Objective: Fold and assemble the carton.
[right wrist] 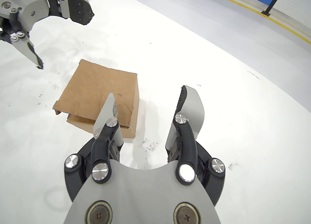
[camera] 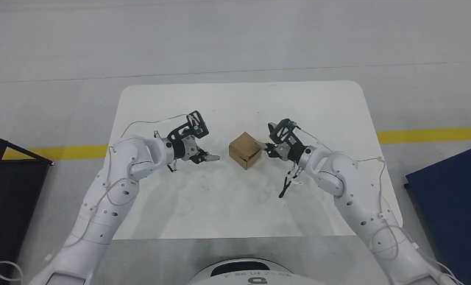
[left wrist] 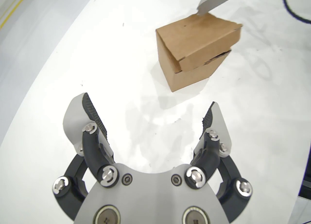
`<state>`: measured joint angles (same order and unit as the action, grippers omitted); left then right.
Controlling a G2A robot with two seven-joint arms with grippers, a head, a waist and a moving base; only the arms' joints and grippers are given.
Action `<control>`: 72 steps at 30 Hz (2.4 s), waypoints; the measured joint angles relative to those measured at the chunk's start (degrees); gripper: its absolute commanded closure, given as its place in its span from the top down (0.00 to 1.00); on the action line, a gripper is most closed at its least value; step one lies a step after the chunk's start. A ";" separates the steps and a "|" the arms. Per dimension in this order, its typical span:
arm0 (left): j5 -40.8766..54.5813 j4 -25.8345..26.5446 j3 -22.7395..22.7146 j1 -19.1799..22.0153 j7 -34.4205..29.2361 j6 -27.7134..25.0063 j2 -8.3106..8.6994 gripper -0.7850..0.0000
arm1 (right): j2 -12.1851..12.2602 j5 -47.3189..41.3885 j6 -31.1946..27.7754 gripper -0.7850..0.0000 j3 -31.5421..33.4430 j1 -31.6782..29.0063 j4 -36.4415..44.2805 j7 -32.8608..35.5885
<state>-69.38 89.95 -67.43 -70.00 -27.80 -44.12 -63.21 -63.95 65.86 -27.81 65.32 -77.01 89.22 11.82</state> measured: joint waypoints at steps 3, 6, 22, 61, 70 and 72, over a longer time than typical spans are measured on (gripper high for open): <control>-0.05 -0.99 1.54 1.67 0.23 0.65 -0.32 1.00 | -0.09 -1.43 -0.07 0.72 0.03 0.27 -0.33 0.71; -0.17 -2.33 3.28 3.45 0.73 0.92 -0.69 1.00 | -0.17 -2.12 -0.35 0.71 -0.19 0.65 -0.63 1.31; -1.42 -7.47 9.42 9.28 1.11 2.40 -2.08 1.00 | -0.47 -4.47 -2.24 0.66 -1.11 2.52 -2.67 3.72; -3.65 -7.89 12.19 11.48 2.21 4.04 -2.52 1.00 | -0.74 -15.18 -7.00 0.50 -1.57 5.58 -7.29 10.08; -3.64 -7.17 11.93 11.73 3.85 4.25 -2.53 1.00 | -0.81 -15.85 -7.80 0.54 -2.12 6.60 -8.14 10.37; -3.66 -7.07 11.77 11.61 3.95 4.05 -2.47 1.00 | -0.74 -16.24 -8.06 0.57 -1.73 6.28 -8.19 9.40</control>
<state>-73.04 82.89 -55.66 -58.39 -23.85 -40.07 -65.68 -64.69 49.62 -35.87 63.59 -70.73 81.03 21.21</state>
